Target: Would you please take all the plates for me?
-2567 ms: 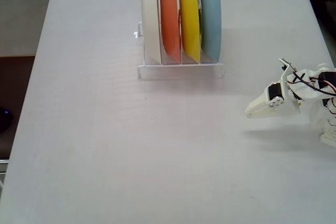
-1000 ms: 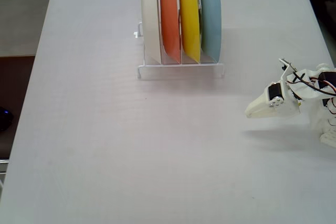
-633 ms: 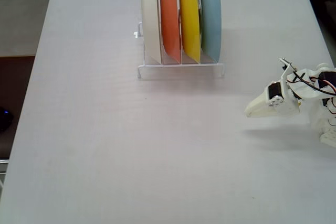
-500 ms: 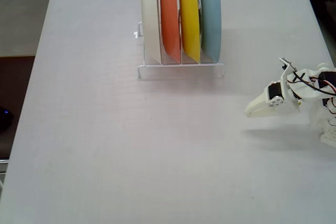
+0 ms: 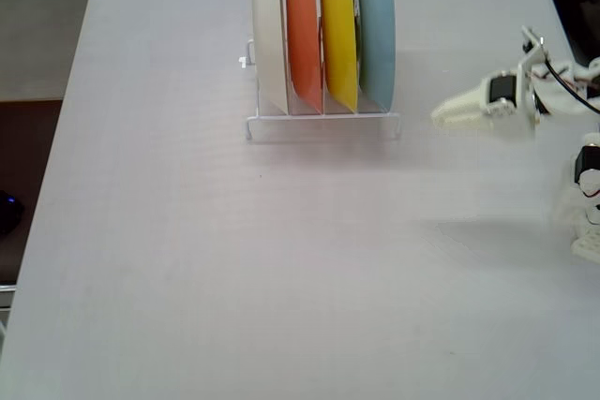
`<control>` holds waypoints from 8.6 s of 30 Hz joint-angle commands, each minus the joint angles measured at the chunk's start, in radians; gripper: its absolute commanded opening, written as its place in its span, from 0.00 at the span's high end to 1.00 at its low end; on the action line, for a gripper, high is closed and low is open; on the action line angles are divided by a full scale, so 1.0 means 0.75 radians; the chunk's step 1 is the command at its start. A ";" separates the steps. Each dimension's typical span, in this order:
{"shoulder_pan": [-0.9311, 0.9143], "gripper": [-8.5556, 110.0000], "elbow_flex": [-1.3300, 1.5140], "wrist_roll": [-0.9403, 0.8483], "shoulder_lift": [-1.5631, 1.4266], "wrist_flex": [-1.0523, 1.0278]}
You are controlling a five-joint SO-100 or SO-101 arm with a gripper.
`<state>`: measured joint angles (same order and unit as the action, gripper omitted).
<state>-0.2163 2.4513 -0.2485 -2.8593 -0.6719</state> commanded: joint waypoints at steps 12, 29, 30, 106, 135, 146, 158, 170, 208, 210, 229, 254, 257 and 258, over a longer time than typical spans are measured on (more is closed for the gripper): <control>-0.331 0.68 -0.845 -0.540 0.548 -0.231; -0.607 0.55 -1.174 -0.902 0.972 -0.129; -0.612 0.55 -1.192 -0.902 1.000 -0.129; 0.421 0.93 -2.090 0.657 0.879 -0.583; 0.597 0.93 -1.591 0.509 1.172 0.622; 0.579 0.93 -1.591 0.511 1.231 0.689; 0.567 0.69 -1.565 0.340 1.233 0.614; 0.460 0.62 -1.565 0.174 1.068 0.141; -0.448 0.61 -2.072 -0.941 1.642 -0.454; -0.458 0.60 -2.117 -0.943 1.700 -0.454; -0.458 0.93 -2.487 -0.841 2.049 -0.452; -0.421 0.93 -2.900 -0.380 1.614 -0.736; -0.376 0.93 -2.900 -0.352 1.552 -0.704; -0.364 0.93 -2.900 -0.342 1.532 -0.699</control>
<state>-0.5200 0.3467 -0.5308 -1.5693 -1.2287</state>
